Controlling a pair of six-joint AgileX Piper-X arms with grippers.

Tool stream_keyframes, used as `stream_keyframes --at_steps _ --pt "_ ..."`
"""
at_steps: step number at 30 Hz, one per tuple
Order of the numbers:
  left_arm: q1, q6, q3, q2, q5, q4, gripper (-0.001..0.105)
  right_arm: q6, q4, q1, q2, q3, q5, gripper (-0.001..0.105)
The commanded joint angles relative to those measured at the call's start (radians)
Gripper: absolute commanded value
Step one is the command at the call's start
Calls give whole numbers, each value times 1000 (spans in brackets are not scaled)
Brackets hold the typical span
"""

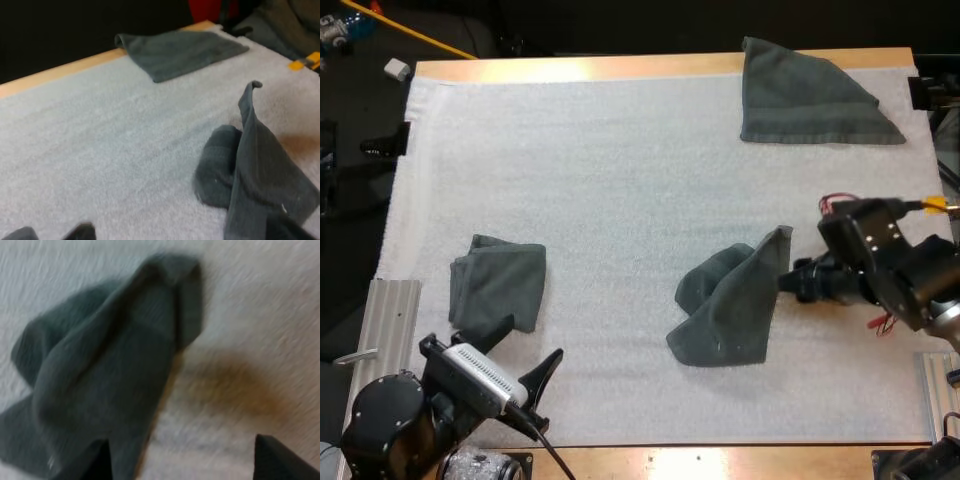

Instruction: Pick towel from pile, fold and stack

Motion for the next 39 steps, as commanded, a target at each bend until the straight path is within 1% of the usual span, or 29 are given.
stream_keyframes --at_steps 1,8,9,10,14,20,26,31,33,34,35,39 --pt "-5 -9 -2 -2 8 47 65 31 -8 45 -6 46 -46 57" --pt "-6 -13 1 0 12 136 65 139 -152 172 36 193 -64 57" --pt "-5 -9 -2 1 10 135 65 131 -133 155 16 177 -59 57" --pt "-4 -11 -4 0 9 146 65 155 -148 156 8 197 -61 57" --pt "-5 -10 -1 1 14 177 65 231 -249 176 15 289 -98 57" --pt "-6 -12 6 4 19 185 65 306 -405 201 30 394 -153 57" --pt "-6 -14 10 8 30 188 65 392 -537 232 95 444 -171 57" --pt "-7 -16 9 7 40 200 65 445 -591 253 178 447 -164 57" --pt "-6 -16 6 6 41 200 65 452 -599 254 192 445 -160 57" --pt "-5 -15 1 5 38 196 65 431 -588 251 168 442 -164 56" --pt "-5 -14 1 6 38 199 65 429 -587 249 165 444 -169 51" --pt "-5 -15 1 6 41 200 65 435 -594 254 165 443 -177 18"
